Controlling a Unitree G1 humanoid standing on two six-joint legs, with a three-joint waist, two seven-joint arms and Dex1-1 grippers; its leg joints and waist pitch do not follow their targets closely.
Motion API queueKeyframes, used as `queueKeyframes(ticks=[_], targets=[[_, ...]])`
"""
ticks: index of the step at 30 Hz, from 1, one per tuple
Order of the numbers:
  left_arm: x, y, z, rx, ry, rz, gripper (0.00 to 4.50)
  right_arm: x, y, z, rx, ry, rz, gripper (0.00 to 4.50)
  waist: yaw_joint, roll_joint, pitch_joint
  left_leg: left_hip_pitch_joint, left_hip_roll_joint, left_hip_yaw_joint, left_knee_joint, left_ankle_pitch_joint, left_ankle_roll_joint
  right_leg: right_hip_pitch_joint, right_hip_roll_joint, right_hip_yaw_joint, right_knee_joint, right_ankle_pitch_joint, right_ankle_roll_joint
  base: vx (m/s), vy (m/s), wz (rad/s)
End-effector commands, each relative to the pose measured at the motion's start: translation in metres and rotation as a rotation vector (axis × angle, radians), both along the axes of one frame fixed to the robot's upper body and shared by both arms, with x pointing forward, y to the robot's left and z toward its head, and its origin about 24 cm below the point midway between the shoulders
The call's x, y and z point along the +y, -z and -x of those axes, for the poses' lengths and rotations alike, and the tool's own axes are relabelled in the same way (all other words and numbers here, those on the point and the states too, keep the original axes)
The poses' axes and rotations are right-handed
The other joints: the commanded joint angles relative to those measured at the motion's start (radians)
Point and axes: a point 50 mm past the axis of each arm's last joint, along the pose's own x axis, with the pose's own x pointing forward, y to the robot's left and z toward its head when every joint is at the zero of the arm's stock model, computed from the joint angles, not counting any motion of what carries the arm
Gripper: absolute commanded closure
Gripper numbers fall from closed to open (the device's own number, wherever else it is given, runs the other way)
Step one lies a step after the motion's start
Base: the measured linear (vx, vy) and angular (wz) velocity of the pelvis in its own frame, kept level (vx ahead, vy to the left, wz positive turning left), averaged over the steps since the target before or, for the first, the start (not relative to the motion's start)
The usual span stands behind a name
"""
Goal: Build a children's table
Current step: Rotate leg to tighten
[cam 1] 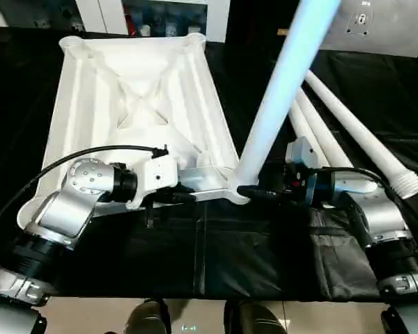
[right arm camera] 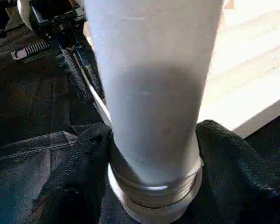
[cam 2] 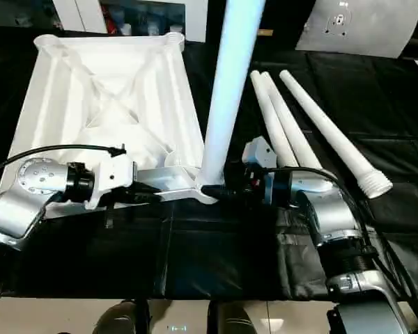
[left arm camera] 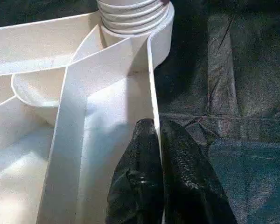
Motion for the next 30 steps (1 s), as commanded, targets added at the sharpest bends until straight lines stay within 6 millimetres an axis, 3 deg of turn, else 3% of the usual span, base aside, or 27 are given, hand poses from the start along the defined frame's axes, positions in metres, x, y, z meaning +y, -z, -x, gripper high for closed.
queueKeyframes(ticks=[1,10,13,14,15,16,17,19,22,23,25,26,27,28,30], targets=[[0.000,0.018,0.007,0.074,0.041,-0.075,4.50,0.005,0.004,0.004,0.024,-0.069,0.003,1.80,-0.002,-0.003,-0.070,0.028,0.064,-0.022,-0.058,-0.075,0.128,0.054,-0.082,0.045,-0.056,-0.086,-0.288,0.000,0.000,0.00],[-0.009,0.018,0.011,0.084,-0.043,-0.008,4.50,0.021,0.016,0.016,0.056,-0.013,-0.036,1.99,-0.001,0.003,-0.070,0.028,0.068,-0.023,-0.061,-0.074,0.119,0.053,-0.083,0.045,-0.054,-0.082,-0.291,0.000,0.000,0.00],[-0.023,0.014,0.012,0.077,-0.125,0.075,4.50,0.035,0.018,0.014,0.037,0.122,-0.076,2.00,-0.003,0.002,-0.061,0.030,0.069,-0.026,-0.069,-0.145,0.084,0.047,-0.086,0.045,-0.071,-0.204,-0.271,0.000,0.000,0.00],[-0.037,0.011,0.011,0.065,-0.202,0.141,4.50,0.047,0.020,0.011,0.040,0.259,-0.125,2.00,-0.007,0.006,-0.059,0.029,0.070,-0.027,-0.074,-0.180,0.053,0.047,-0.086,0.047,-0.076,-0.260,-0.258,0.000,0.000,0.00],[-0.037,0.011,0.011,0.065,-0.202,0.141,4.50,0.047,0.020,0.011,0.040,0.259,-0.125,2.00,-0.009,0.003,-0.056,0.027,0.069,-0.034,-0.080,-0.219,0.025,0.047,-0.090,0.045,-0.085,-0.355,-0.233,0.000,0.000,0.00],[-0.048,0.009,0.008,0.048,-0.274,0.185,4.50,0.055,0.022,0.010,0.054,0.347,-0.160,2.01,-0.008,0.007,-0.059,0.029,0.066,-0.036,-0.079,-0.233,0.015,0.046,-0.090,0.045,-0.087,-0.394,-0.218,0.000,0.000,0.00],[-0.054,0.008,0.006,0.038,-0.315,0.207,4.50,0.059,0.022,0.010,0.057,0.383,-0.173,2.01,-0.015,0.005,-0.058,0.028,0.067,-0.037,-0.083,-0.246,-0.001,0.044,-0.089,0.046,-0.091,-0.424,-0.199,0.000,0.000,0.00],[-0.068,0.006,0.004,0.029,-0.376,0.257,4.50,0.067,0.023,0.007,0.075,0.499,-0.216,2.01,-0.015,0.006,-0.060,0.033,0.067,-0.037,-0.083,-0.261,-0.006,0.038,-0.088,0.048,-0.098,-0.434,-0.181,0.000,0.000,0.00],[-0.084,0.001,-0.003,0.000,-0.479,0.310,4.50,0.073,0.023,0.003,0.111,0.647,-0.278,2.01,-0.017,-0.001,-0.061,0.031,0.061,-0.035,-0.080,-0.257,0.007,0.035,-0.085,0.051,-0.101,-0.422,-0.156,0.000,0.000,0.00],[-0.095,-0.004,-0.007,-0.018,-0.547,0.351,4.50,0.075,0.023,0.000,0.140,0.742,-0.315,2.07,-0.016,0.003,-0.064,0.029,0.060,-0.035,-0.079,-0.241,0.014,0.037,-0.084,0.051,-0.098,-0.396,-0.152,0.000,0.000,0.00],[-0.099,-0.006,-0.008,-0.027,-0.561,0.360,4.50,0.076,0.023,-0.001,0.148,0.777,-0.322,2.09,-0.011,0.006,-0.068,0.034,0.061,-0.029,-0.075,-0.212,0.022,0.032,-0.077,0.051,-0.094,-0.318,-0.159,0.000,0.000,0.00],[-0.101,-0.009,-0.009,-0.038,-0.549,0.367,4.50,0.073,0.022,-0.004,0.145,0.823,-0.326,2.09,-0.008,0.005,-0.071,0.026,0.058,-0.029,-0.074,-0.176,0.034,0.039,-0.075,0.049,-0.085,-0.244,-0.165,0.000,0.000,0.00],[-0.101,-0.010,-0.009,-0.043,-0.528,0.361,4.50,0.070,0.022,-0.005,0.142,0.849,-0.325,2.09,-0.007,0.007,-0.080,0.026,0.055,-0.027,-0.069,-0.140,0.052,0.042,-0.072,0.048,-0.077,-0.171,-0.175,0.000,0.000,0.00],[-0.100,-0.009,-0.009,-0.047,-0.506,0.351,4.50,0.067,0.022,-0.006,0.141,0.857,-0.324,2.09,-0.006,0.007,-0.080,0.027,0.055,-0.026,-0.068,-0.127,0.061,0.040,-0.072,0.048,-0.076,-0.142,-0.181,0.000,0.000,0.00],[-0.099,-0.009,-0.008,-0.049,-0.488,0.340,4.50,0.064,0.022,-0.007,0.139,0.866,-0.320,2.09,-0.005,0.005,-0.083,0.020,0.052,-0.024,-0.063,-0.076,0.088,0.050,-0.072,0.047,-0.065,-0.044,-0.203,0.000,0.000,0.00]])
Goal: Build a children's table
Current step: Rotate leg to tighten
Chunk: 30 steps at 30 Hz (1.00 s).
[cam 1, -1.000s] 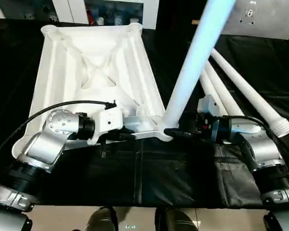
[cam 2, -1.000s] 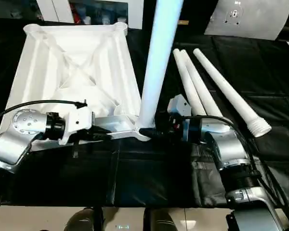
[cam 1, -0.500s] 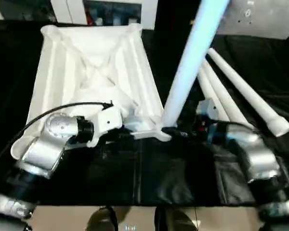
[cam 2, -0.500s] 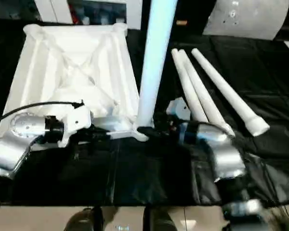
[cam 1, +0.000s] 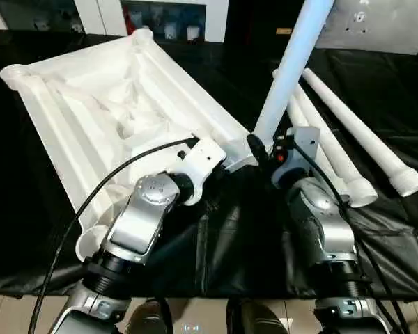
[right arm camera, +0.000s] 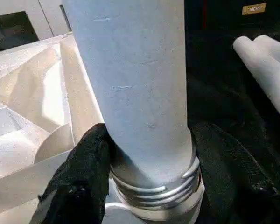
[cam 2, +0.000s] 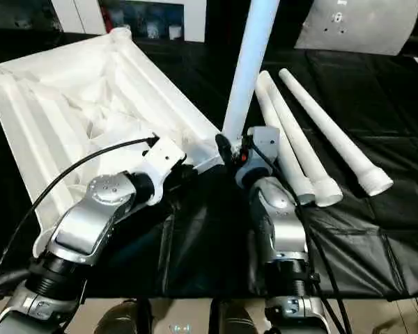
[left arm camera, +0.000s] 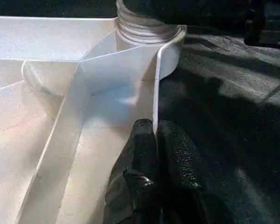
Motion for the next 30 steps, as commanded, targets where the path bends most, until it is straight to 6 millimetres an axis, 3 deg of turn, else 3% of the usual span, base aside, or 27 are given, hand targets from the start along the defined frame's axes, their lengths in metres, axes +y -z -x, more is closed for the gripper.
queueKeyframes(ticks=[1,3,4,8,11,13,17,18,22,23,25,26,28,29,30], targets=[[-0.013,-0.014,0.001,-0.070,0.081,0.044,4.50,0.019,0.015,0.007,0.070,-0.093,-0.010,1.57,-0.002,0.001,-0.086,0.020,0.055,-0.025,-0.054,-0.057,0.104,0.055,-0.071,0.044,-0.054,0.003,-0.224,0.000,0.000,0.00],[-0.011,-0.013,0.002,-0.068,0.096,0.036,4.50,0.017,0.015,0.008,0.076,-0.102,-0.021,1.43,-0.002,0.001,-0.084,0.019,0.056,-0.024,-0.054,-0.056,0.117,0.059,-0.072,0.044,-0.053,0.017,-0.242,0.000,0.000,0.00],[-0.011,-0.012,0.003,-0.066,0.106,0.039,4.50,0.015,0.015,0.008,0.070,-0.083,-0.003,1.41,-0.001,0.006,-0.086,0.020,0.057,-0.025,-0.054,-0.064,0.115,0.060,-0.073,0.043,-0.054,0.004,-0.246,0.000,0.000,0.00],[-0.015,-0.012,0.006,-0.089,0.145,0.065,4.50,0.003,0.011,0.008,0.010,-0.044,0.049,0.98,-0.002,0.003,-0.085,0.024,0.059,-0.024,-0.056,-0.116,0.080,0.057,-0.072,0.043,-0.063,-0.097,-0.238,0.000,0.000,0.00],[-0.015,-0.012,0.004,-0.085,0.118,0.120,4.50,-0.006,0.006,0.012,0.001,-0.027,0.003,0.78,0.000,0.001,-0.089,0.023,0.059,-0.024,-0.055,-0.107,0.081,0.061,-0.072,0.044,-0.059,-0.077,-0.230,0.000,0.000,0.00],[-0.014,-0.010,0.005,-0.077,0.121,0.124,4.07,-0.013,0.000,0.015,-0.037,-0.019,-0.020,0.57,0.004,0.001,-0.095,0.023,0.060,-0.024,-0.052,-0.082,0.094,0.063,-0.072,0.044,-0.054,-0.034,-0.235,0.000,0.000,0.00],[-0.011,-0.014,0.008,-0.082,0.114,0.158,3.78,-0.026,-0.009,0.021,-0.080,0.005,-0.052,0.28,0.004,0.000,-0.099,0.018,0.062,-0.024,-0.045,-0.033,0.123,0.063,-0.071,0.040,-0.041,0.052,-0.269,0.000,0.000,0.00],[-0.008,-0.017,0.009,-0.086,0.111,0.170,3.64,-0.029,-0.010,0.023,-0.088,-0.013,-0.068,0.16,0.004,0.004,-0.098,0.019,0.063,-0.024,-0.044,-0.043,0.125,0.063,-0.072,0.041,-0.042,0.042,-0.269,0.000,0.000,0.00],[0.004,-0.024,0.012,-0.085,0.109,0.196,3.53,-0.037,-0.013,0.025,-0.115,-0.016,-0.057,0.03,-0.001,0.001,-0.093,0.016,0.061,-0.026,-0.047,-0.097,0.107,0.066,-0.075,0.040,-0.053,-0.056,-0.255,0.000,0.000,0.00],[0.008,-0.025,0.013,-0.083,0.104,0.195,3.53,-0.038,-0.013,0.026,-0.110,-0.028,-0.064,0.03,-0.002,0.003,-0.090,0.019,0.059,-0.025,-0.048,-0.113,0.097,0.061,-0.073,0.040,-0.059,-0.097,-0.246,0.000,0.000,0.00],[0.026,-0.029,0.017,-0.082,0.095,0.152,3.53,-0.039,-0.016,0.026,-0.107,-0.084,-0.065,0.03,-0.003,0.002,-0.091,0.018,0.059,-0.027,-0.049,-0.124,0.087,0.064,-0.073,0.039,-0.058,-0.127,-0.233,0.000,0.000,0.00],[0.041,-0.032,0.020,-0.083,0.093,0.094,3.53,-0.038,-0.019,0.027,-0.118,-0.134,-0.058,0.03,-0.006,-0.002,-0.088,0.020,0.059,-0.027,-0.050,-0.131,0.085,0.059,-0.070,0.039,-0.060,-0.142,-0.224,0.000,0.000,0.00],[0.053,-0.034,0.022,-0.085,0.087,0.050,3.53,-0.036,-0.022,0.027,-0.126,-0.171,-0.061,0.03,-0.006,0.005,-0.087,0.022,0.059,-0.028,-0.051,-0.137,0.078,0.057,-0.070,0.039,-0.060,-0.166,-0.214,0.000,0.000,0.00],[0.064,-0.035,0.023,-0.084,0.073,0.013,3.53,-0.034,-0.024,0.028,-0.127,-0.215,-0.066,0.03,-0.005,0.007,-0.087,0.026,0.058,-0.026,-0.050,-0.139,0.070,0.054,-0.067,0.038,-0.061,-0.172,-0.214,0.000,0.000,0.00],[0.091,-0.040,0.027,-0.087,0.030,-0.084,3.53,-0.026,-0.027,0.033,-0.120,-0.356,-0.050,0.03,-0.004,0.005,-0.087,0.022,0.058,-0.030,-0.053,-0.136,0.069,0.059,-0.067,0.037,-0.059,-0.171,-0.213,0.000,0.000,0.00]])
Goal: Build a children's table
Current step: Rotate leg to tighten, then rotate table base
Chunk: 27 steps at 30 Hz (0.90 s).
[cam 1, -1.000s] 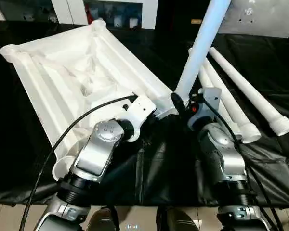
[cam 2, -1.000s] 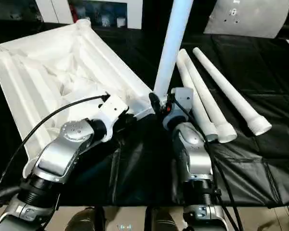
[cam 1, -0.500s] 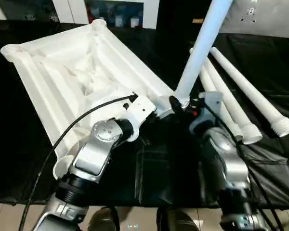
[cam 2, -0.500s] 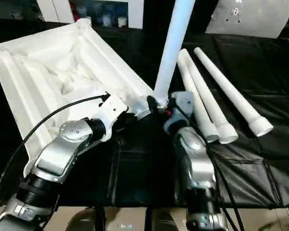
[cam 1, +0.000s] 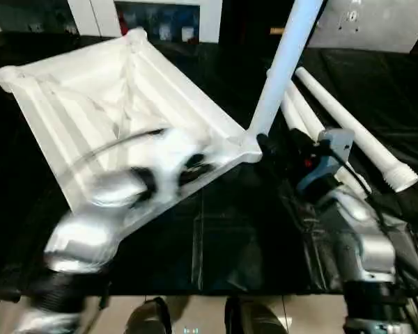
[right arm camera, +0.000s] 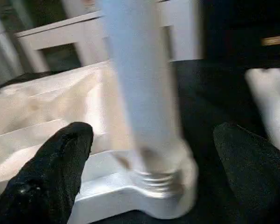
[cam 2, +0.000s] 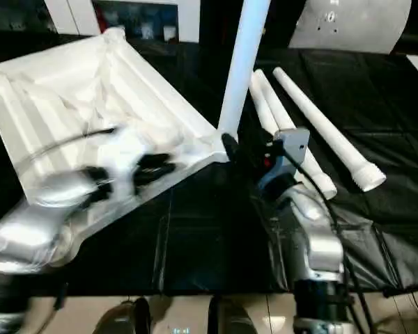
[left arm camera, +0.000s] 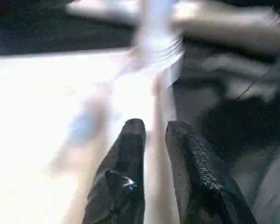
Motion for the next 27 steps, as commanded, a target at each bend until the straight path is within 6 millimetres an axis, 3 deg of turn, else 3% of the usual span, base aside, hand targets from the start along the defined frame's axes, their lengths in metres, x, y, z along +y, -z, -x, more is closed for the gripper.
queueKeyframes(ticks=[1,2,4,5,6,8,10,11,14,21,26,27], targets=[[0.018,-0.007,0.004,-0.012,-0.026,-0.061,3.53,0.011,-0.006,0.007,-0.010,-0.161,0.007,0.03,0.003,0.006,-0.086,0.025,0.052,-0.029,-0.066,-0.130,0.071,0.060,-0.068,0.039,-0.062,-0.174,-0.208,0.000,0.000,0.00],[0.035,-0.011,0.007,-0.008,-0.067,-0.125,3.53,0.016,-0.007,0.010,-0.022,-0.236,0.048,0.03,0.002,0.011,-0.085,0.033,0.053,-0.026,-0.065,-0.132,0.070,0.051,-0.067,0.040,-0.064,-0.172,-0.209,0.000,0.000,0.00],[0.040,-0.012,0.008,-0.004,-0.082,-0.141,3.53,0.017,-0.007,0.010,-0.026,-0.247,0.060,0.03,0.005,0.011,-0.086,0.033,0.055,-0.025,-0.065,-0.122,0.064,0.052,-0.069,0.041,-0.062,-0.160,-0.218,0.000,0.000,0.00],[0.060,-0.019,0.013,0.005,-0.151,-0.186,3.53,0.021,-0.010,0.007,-0.035,-0.276,0.058,0.03,0.008,0.011,-0.086,0.038,0.056,-0.024,-0.065,-0.120,0.062,0.048,-0.070,0.042,-0.062,-0.154,-0.228,0.000,0.000,0.00],[0.072,-0.023,0.017,0.011,-0.194,-0.219,3.53,0.023,-0.013,0.004,-0.039,-0.284,0.056,0.03,0.008,0.011,-0.086,0.033,0.055,-0.027,-0.066,-0.111,0.058,0.051,-0.071,0.040,-0.056,-0.140,-0.240,0.000,0.000,0.00],[0.085,-0.026,0.022,0.031,-0.235,-0.271,3.53,0.026,-0.016,-0.002,-0.051,-0.289,0.064,0.03,0.006,0.008,-0.084,0.036,0.054,-0.026,-0.067,-0.128,0.048,0.048,-0.072,0.040,-0.059,-0.170,-0.238,0.000,0.000,0.00],[0.096,-0.028,0.026,0.053,-0.272,-0.326,3.53,0.026,-0.018,-0.010,-0.054,-0.264,0.078,0.03,0.006,0.011,-0.080,0.037,0.052,-0.026,-0.069,-0.141,0.037,0.045,-0.072,0.041,-0.063,-0.202,-0.233,0.000,0.000,0.00],[0.101,-0.027,0.027,0.062,-0.291,-0.353,3.53,0.025,-0.018,-0.016,-0.059,-0.229,0.099,0.03,0.006,0.007,-0.078,0.037,0.053,-0.026,-0.070,-0.153,0.028,0.046,-0.073,0.041,-0.065,-0.224,-0.227,0.000,0.000,0.00],[0.118,-0.023,0.031,0.096,-0.348,-0.459,3.53,0.017,-0.018,-0.035,-0.039,-0.124,0.141,0.03,0.009,0.011,-0.083,0.039,0.053,-0.025,-0.069,-0.135,0.014,0.043,-0.073,0.043,-0.062,-0.202,-0.226,0.000,0.000,0.00],[0.122,-0.021,0.036,0.129,-0.361,-0.503,3.53,0.013,-0.021,-0.038,-0.055,-0.146,0.121,0.03,0.017,0.011,-0.085,0.036,0.052,-0.024,-0.067,-0.116,0.029,0.048,-0.071,0.043,-0.053,-0.132,-0.234,0.000,0.000,0.00],[0.112,-0.011,0.033,0.151,-0.302,-0.456,3.53,0.029,-0.003,-0.007,-0.024,-0.346,0.201,0.03,0.022,0.008,-0.083,0.034,0.053,-0.026,-0.069,-0.127,0.041,0.050,-0.071,0.042,-0.058,-0.150,-0.223,0.000,0.000,0.00],[0.109,-0.010,0.031,0.154,-0.299,-0.432,3.81,0.030,0.002,-0.002,-0.001,-0.356,0.235,0.00,0.021,0.008,-0.081,0.034,0.054,-0.027,-0.071,-0.136,0.035,0.049,-0.072,0.043,-0.061,-0.173,-0.223,0.000,0.000,0.00]])
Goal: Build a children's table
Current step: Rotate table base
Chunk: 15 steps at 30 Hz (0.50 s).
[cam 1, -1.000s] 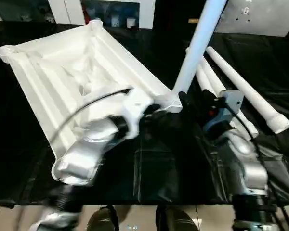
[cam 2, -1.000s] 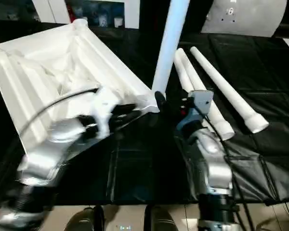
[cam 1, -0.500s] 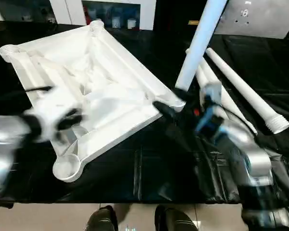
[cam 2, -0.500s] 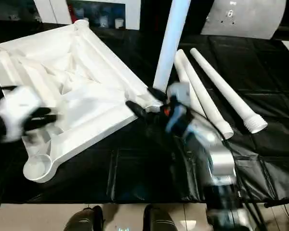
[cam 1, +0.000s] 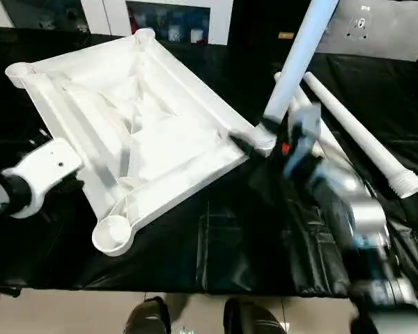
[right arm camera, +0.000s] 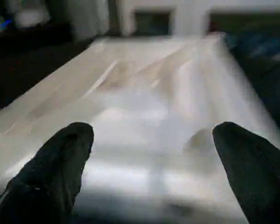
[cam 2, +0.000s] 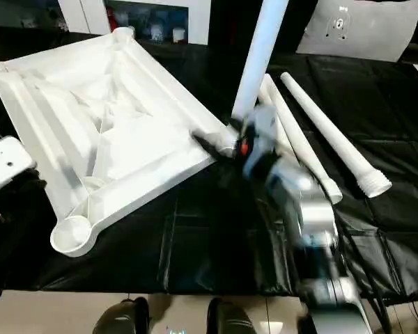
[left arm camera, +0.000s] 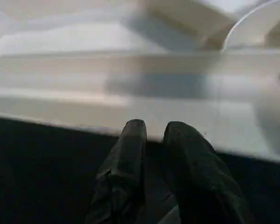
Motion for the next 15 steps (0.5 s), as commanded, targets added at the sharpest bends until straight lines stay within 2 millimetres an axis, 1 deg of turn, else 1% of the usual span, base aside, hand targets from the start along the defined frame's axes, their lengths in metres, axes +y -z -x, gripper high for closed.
queueKeyframes(ticks=[1,2,3,4,5,6,7,8,9,10,11,12,13,14,15], targets=[[-0.009,0.009,-0.003,0.034,0.031,0.045,3.81,0.002,0.006,0.009,0.032,-0.023,0.089,0.00,0.001,0.017,-0.078,0.038,0.054,-0.026,-0.073,-0.140,0.031,0.046,-0.070,0.042,-0.061,-0.182,-0.221,0.000,0.000,0.00],[-0.009,0.011,-0.003,0.045,0.037,0.033,3.88,0.001,0.009,0.011,0.046,-0.023,0.114,0.00,0.000,0.016,-0.078,0.037,0.054,-0.027,-0.073,-0.152,0.023,0.046,-0.070,0.042,-0.061,-0.197,-0.218,0.000,0.000,0.00],[-0.008,0.014,-0.003,0.061,0.040,0.013,3.93,0.000,0.013,0.014,0.053,-0.030,0.150,0.00,0.000,0.014,-0.078,0.035,0.052,-0.028,-0.075,-0.167,0.020,0.046,-0.071,0.043,-0.064,-0.224,-0.207,0.000,0.000,0.00],[-0.007,0.014,-0.003,0.065,0.041,0.007,4.06,-0.001,0.015,0.015,0.058,-0.032,0.165,0.00,0.001,0.013,-0.077,0.036,0.054,-0.028,-0.076,-0.177,0.017,0.046,-0.073,0.044,-0.067,-0.240,-0.201,0.000,0.000,0.00],[-0.006,0.016,-0.003,0.075,0.039,-0.013,4.20,-0.002,0.017,0.016,0.064,-0.036,0.182,0.00,0.000,0.017,-0.076,0.036,0.052,-0.029,-0.076,-0.197,0.011,0.044,-0.073,0.044,-0.070,-0.266,-0.195,0.000,0.000,0.00],[-0.005,0.019,-0.003,0.090,0.043,-0.025,4.34,-0.003,0.019,0.019,0.070,-0.050,0.204,0.00,0.000,0.014,-0.076,0.034,0.053,-0.031,-0.076,-0.206,0.007,0.047,-0.077,0.045,-0.071,-0.282,-0.190,0.000,0.000,0.00],[-0.005,0.020,-0.004,0.099,0.047,-0.032,4.34,-0.003,0.020,0.022,0.074,-0.061,0.218,0.00,0.000,0.014,-0.075,0.035,0.053,-0.031,-0.076,-0.208,0.006,0.046,-0.076,0.045,-0.072,-0.291,-0.185,0.000,0.000,0.00],[-0.008,0.024,-0.005,0.112,0.062,-0.014,4.41,-0.003,0.023,0.025,0.088,-0.066,0.246,0.00,0.000,0.018,-0.075,0.037,0.053,-0.031,-0.076,-0.218,0.004,0.043,-0.076,0.047,-0.073,-0.298,-0.180,0.000,0.000,0.00],[-0.009,0.025,-0.005,0.114,0.066,-0.011,4.46,-0.003,0.024,0.025,0.087,-0.064,0.250,0.00,0.000,0.016,-0.073,0.037,0.053,-0.032,-0.078,-0.228,0.002,0.043,-0.075,0.046,-0.075,-0.310,-0.178,0.000,0.000,0.00],[-0.011,0.027,-0.006,0.120,0.075,-0.006,4.46,-0.002,0.025,0.024,0.084,-0.057,0.259,0.00,0.000,0.016,-0.073,0.039,0.054,-0.032,-0.078,-0.231,0.000,0.042,-0.075,0.046,-0.076,-0.315,-0.177,0.000,0.000,0.00],[-0.015,0.031,-0.008,0.132,0.093,0.011,4.46,-0.001,0.028,0.020,0.091,-0.019,0.273,0.00,-0.002,0.021,-0.074,0.039,0.053,-0.032,-0.078,-0.233,-0.006,0.040,-0.075,0.046,-0.076,-0.315,-0.181,0.000,0.000,0.00],[-0.020,0.035,-0.010,0.145,0.115,0.030,4.46,0.001,0.033,0.015,0.112,0.023,0.306,0.00,-0.002,0.022,-0.078,0.041,0.052,-0.033,-0.077,-0.231,-0.011,0.041,-0.075,0.046,-0.074,-0.306,-0.187,0.000,0.000,0.00],[-0.023,0.036,-0.011,0.151,0.124,0.036,4.46,0.002,0.035,0.014,0.118,0.034,0.323,0.00,-0.003,0.022,-0.078,0.041,0.051,-0.033,-0.077,-0.224,-0.014,0.040,-0.074,0.045,-0.073,-0.297,-0.191,0.000,0.000,0.00],[-0.024,0.038,-0.012,0.157,0.134,0.040,4.46,0.003,0.037,0.012,0.120,0.041,0.341,0.00,-0.003,0.024,-0.082,0.040,0.051,-0.033,-0.076,-0.216,-0.018,0.042,-0.074,0.045,-0.070,-0.274,-0.200,0.000,0.000,0.00],[-0.026,0.040,-0.013,0.167,0.146,0.043,4.46,0.005,0.039,0.009,0.121,0.054,0.351,0.00,-0.004,0.024,-0.083,0.039,0.052,-0.031,-0.074,-0.207,-0.017,0.044,-0.074,0.046,-0.067,-0.239,-0.207,0.000,0.000,0.00]])
